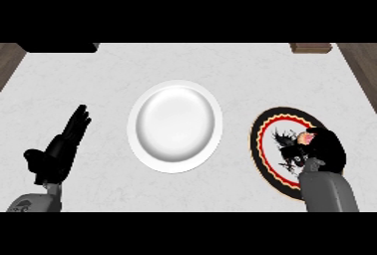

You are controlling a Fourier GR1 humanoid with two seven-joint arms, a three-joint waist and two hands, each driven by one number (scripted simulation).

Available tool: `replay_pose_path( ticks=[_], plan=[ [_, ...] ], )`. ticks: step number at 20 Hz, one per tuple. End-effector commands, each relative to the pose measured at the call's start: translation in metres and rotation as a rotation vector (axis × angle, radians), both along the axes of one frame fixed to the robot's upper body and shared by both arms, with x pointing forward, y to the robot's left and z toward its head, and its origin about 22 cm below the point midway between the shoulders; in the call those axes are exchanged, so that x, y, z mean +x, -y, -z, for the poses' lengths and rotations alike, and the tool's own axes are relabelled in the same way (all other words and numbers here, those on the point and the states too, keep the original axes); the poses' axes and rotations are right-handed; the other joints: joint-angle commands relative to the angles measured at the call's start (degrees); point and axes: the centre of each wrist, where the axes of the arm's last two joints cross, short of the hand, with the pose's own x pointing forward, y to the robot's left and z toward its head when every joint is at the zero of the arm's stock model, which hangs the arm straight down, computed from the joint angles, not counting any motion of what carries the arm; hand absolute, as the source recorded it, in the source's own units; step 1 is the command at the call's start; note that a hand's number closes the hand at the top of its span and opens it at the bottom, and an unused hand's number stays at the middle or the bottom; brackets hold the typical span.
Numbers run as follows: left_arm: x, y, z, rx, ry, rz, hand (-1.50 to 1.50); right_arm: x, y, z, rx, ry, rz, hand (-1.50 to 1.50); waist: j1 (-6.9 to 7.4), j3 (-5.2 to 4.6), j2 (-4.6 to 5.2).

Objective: Pick the cupcake from the plate and place it in the plate

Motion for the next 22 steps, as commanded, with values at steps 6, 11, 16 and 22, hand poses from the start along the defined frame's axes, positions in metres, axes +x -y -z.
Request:
replay_pose_path(
  ticks=[6, 11, 16, 22],
  plan=[
    [0.006, 0.004, -0.004, 0.013, 0.001, 0.002, 0.00, 0.001, -0.007, 0.021, -0.033, 0.032, -0.062, 1.50, 0.02, 0.13, 0.09],
    [-0.012, -0.015, -0.003, 0.009, -0.012, -0.007, 0.00, -0.003, -0.004, -0.005, -0.224, 0.081, -0.071, 1.50, -0.02, 0.08, -0.03],
    [-0.010, -0.006, 0.001, -0.003, -0.013, -0.018, 0.00, -0.052, -0.013, 0.020, -0.208, 0.148, -0.686, 1.50, -1.22, 0.11, -0.56],
    [-0.011, -0.013, 0.008, 0.000, -0.030, -0.029, 0.00, -0.104, -0.011, -0.016, -0.232, 0.319, -0.935, 1.50, -1.75, 0.05, -0.33]
  ],
)
